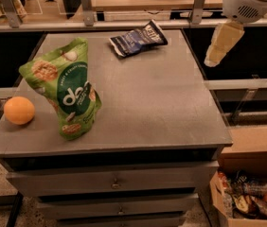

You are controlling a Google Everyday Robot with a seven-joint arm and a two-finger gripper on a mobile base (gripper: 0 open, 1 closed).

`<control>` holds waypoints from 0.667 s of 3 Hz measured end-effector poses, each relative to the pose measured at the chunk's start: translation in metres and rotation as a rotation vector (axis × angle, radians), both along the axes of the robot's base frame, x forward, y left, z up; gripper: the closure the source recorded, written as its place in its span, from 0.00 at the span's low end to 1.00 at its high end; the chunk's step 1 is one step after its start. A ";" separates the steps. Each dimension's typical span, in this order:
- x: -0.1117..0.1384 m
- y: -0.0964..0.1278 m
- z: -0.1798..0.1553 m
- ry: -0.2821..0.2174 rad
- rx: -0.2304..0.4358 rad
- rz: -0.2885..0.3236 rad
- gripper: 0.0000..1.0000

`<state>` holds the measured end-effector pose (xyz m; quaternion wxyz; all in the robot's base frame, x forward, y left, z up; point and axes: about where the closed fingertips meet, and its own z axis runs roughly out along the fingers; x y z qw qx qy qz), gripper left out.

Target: Move blue chip bag near green rice chip bag

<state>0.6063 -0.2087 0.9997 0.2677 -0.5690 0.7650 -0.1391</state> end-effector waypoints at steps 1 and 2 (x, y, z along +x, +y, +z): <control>0.016 0.006 0.000 -0.050 0.042 0.015 0.00; 0.061 0.014 -0.001 -0.148 0.096 0.006 0.00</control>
Offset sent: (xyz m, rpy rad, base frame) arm 0.1227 0.0219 -0.0007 0.1669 -0.2872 -0.0130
